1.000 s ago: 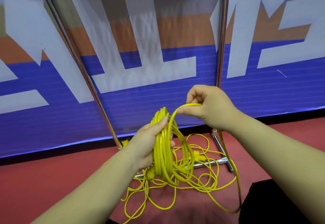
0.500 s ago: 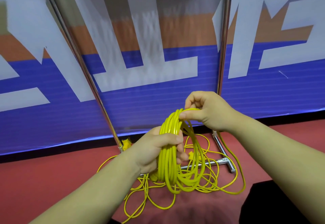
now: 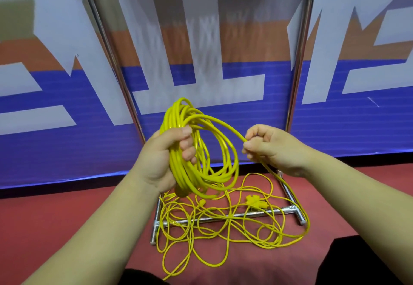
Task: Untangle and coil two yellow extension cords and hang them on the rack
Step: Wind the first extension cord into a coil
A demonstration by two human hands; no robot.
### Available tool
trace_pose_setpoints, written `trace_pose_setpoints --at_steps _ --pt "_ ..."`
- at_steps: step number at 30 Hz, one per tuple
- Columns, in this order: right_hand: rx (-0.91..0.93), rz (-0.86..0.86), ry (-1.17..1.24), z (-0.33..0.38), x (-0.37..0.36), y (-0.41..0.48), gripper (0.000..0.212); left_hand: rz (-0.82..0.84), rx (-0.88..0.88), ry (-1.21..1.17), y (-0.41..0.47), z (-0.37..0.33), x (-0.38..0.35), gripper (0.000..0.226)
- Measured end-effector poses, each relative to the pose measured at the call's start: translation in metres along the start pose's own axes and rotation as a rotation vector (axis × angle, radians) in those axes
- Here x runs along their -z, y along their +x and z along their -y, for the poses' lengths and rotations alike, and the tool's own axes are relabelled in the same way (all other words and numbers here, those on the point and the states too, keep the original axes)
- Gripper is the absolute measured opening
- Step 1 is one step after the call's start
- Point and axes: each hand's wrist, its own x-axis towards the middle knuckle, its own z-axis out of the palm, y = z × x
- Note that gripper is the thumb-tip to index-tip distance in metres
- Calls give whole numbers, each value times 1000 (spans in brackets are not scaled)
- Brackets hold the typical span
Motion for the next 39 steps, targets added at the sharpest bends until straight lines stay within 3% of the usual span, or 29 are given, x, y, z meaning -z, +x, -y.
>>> trace_pose_setpoints --at_steps 2,6,12,23,26,33,35,39 --pt "4 0 -27 -2 0 2 18 -48 -10 -10 0 -5 10 21" --pt "37 63 -306 -6 -4 4 15 -72 -24 0 -3 -10 24 23" --pt "151 6 -480 -4 -19 9 12 -117 0 288 -2 10 43 11" --pt "130 -76 -55 19 -54 9 17 -177 260 391 -1 55 31 21" --pt "143 -132 -7 22 -59 10 16 -140 309 309 3 62 27 39" --pt "160 -256 51 19 -58 13 16 -21 396 306 3 79 14 53" --pt "178 -281 47 19 -55 13 16 11 411 321 3 83 9 52" --pt "193 -342 77 17 -47 14 17 71 416 315 3 91 -2 26"
